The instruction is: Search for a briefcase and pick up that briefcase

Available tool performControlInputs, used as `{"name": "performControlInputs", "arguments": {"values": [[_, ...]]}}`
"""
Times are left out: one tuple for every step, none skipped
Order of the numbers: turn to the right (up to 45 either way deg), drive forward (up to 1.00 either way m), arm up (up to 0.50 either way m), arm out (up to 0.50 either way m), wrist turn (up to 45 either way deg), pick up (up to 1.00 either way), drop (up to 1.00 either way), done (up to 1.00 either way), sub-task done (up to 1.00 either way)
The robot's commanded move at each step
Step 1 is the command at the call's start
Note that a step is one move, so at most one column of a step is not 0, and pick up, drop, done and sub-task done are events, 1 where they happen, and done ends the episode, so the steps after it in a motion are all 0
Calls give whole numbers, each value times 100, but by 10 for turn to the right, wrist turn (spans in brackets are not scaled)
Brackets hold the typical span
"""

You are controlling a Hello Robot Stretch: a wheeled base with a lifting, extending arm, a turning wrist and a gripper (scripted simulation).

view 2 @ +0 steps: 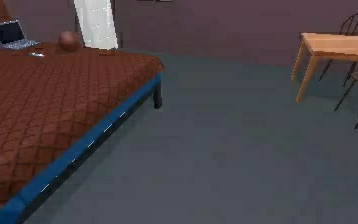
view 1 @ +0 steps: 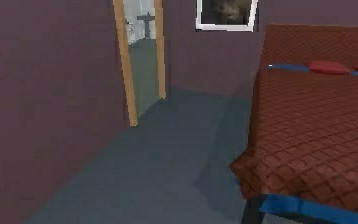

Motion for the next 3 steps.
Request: {"name": "performControlInputs", "arguments": {"values": [[0,100,0,0,0,0,0,0,0],[0,100,0,0,0,0,0,0,0],[-30,0,0,0,0,0,0,0,0]]}}
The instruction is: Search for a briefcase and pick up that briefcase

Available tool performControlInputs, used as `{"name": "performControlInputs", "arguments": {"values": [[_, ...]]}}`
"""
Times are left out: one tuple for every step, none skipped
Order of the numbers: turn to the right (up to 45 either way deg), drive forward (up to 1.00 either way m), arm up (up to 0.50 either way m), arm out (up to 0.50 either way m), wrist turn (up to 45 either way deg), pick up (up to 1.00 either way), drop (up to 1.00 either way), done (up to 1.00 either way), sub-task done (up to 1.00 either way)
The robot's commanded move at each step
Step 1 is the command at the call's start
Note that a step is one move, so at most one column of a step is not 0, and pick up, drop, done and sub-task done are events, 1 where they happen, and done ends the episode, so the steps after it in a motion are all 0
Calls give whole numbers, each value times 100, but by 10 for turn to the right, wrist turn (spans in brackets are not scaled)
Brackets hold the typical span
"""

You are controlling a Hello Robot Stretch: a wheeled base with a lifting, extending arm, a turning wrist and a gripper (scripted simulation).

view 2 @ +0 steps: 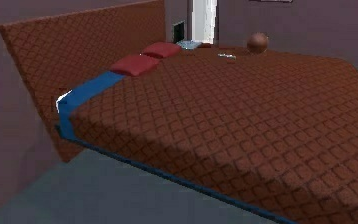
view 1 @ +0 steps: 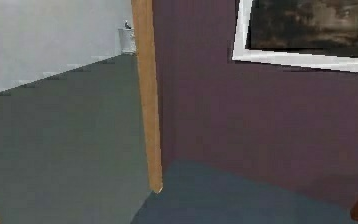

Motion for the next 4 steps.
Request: {"name": "performControlInputs", "arguments": {"values": [[0,30,0,0,0,0,0,0,0],[-300,0,0,0,0,0,0,0,0],[0,45,0,0,0,0,0,0,0],[-270,0,0,0,0,0,0,0,0]]}}
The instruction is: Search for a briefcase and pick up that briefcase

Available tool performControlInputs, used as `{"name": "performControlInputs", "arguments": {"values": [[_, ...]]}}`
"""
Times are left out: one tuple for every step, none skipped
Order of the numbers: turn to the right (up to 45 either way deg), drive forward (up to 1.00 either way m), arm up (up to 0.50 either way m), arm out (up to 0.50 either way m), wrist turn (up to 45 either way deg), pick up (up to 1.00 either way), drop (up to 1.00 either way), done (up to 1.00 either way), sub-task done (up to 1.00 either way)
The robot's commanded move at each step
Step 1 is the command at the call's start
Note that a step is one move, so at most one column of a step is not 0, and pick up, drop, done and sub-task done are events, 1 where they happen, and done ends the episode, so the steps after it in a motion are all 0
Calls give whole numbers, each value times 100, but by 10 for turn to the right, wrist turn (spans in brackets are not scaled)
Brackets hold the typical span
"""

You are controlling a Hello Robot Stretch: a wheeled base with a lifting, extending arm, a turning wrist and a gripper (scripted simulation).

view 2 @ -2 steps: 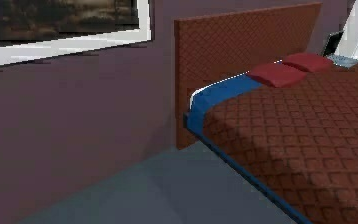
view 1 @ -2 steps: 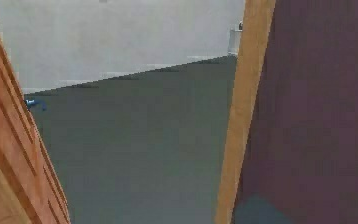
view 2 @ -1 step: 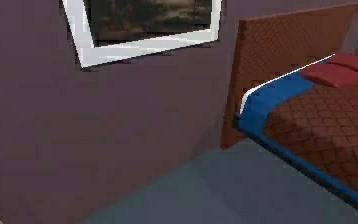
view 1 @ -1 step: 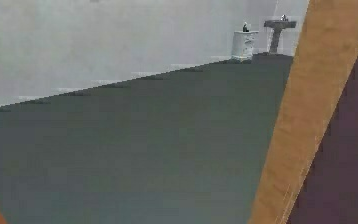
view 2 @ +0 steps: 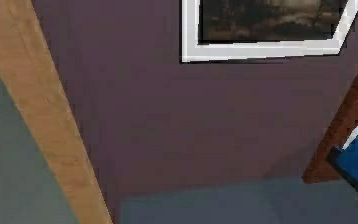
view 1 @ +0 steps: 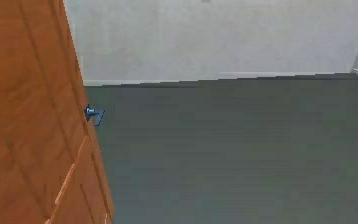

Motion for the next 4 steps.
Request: {"name": "performControlInputs", "arguments": {"values": [[0,85,0,0,0,0,0,0,0],[-150,0,0,0,0,0,0,0,0],[0,80,0,0,0,0,0,0,0],[-450,0,0,0,0,0,0,0,0]]}}
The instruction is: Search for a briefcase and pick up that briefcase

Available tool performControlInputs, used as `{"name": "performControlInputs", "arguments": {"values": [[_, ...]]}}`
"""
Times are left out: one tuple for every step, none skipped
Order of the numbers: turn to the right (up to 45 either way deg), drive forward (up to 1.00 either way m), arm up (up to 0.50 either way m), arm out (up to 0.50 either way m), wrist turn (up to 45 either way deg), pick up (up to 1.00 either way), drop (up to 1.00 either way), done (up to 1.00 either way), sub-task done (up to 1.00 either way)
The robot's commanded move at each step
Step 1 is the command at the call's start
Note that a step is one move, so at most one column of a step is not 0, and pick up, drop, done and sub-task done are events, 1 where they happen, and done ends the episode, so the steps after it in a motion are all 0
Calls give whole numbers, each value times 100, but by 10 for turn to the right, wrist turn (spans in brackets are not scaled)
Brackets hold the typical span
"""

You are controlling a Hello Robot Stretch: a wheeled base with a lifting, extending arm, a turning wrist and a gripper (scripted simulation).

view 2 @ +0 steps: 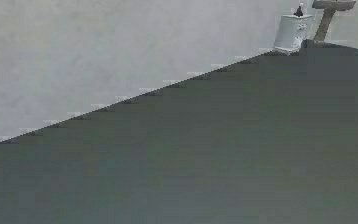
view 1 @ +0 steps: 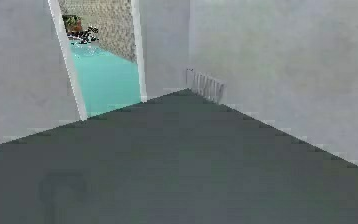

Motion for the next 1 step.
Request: {"name": "performControlInputs", "arguments": {"values": [[-240,0,0,0,0,0,0,0,0]]}}
